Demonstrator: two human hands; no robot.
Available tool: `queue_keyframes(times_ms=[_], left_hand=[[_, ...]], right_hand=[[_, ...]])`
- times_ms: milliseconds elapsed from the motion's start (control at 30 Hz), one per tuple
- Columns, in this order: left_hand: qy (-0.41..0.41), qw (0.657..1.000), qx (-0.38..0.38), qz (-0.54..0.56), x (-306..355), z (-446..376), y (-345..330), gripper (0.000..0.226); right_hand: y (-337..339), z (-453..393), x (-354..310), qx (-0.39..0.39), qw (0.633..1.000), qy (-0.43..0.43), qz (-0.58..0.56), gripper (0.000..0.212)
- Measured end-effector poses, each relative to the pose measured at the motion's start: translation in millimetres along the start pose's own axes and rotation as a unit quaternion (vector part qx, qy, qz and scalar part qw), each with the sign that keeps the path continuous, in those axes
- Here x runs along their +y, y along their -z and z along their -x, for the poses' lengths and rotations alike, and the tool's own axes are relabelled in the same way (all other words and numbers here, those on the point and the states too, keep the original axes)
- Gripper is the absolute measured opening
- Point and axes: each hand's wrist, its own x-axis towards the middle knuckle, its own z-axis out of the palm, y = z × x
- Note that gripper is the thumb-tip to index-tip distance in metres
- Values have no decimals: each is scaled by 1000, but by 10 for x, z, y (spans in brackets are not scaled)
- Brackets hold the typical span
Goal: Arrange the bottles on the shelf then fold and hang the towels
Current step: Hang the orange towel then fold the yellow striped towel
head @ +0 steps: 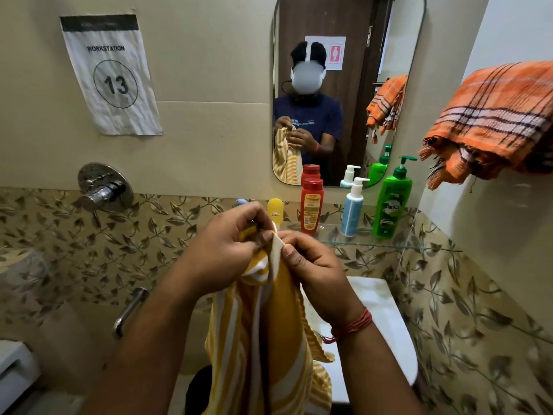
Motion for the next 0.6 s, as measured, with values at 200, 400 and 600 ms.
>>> queue_keyframes(times_ms=[200, 400, 600], left_hand=[[1, 998, 5, -55, -11, -7, 98, 25], [54, 973, 219, -54, -78, -105, 0, 16], [84, 930, 358, -24, -280, -179, 41, 10]], right_hand=[[57, 22, -54, -23, 999, -11, 35, 30], [111, 57, 47, -85, 988, -68, 111, 56], [327, 126, 232, -147, 928, -107, 325, 34]])
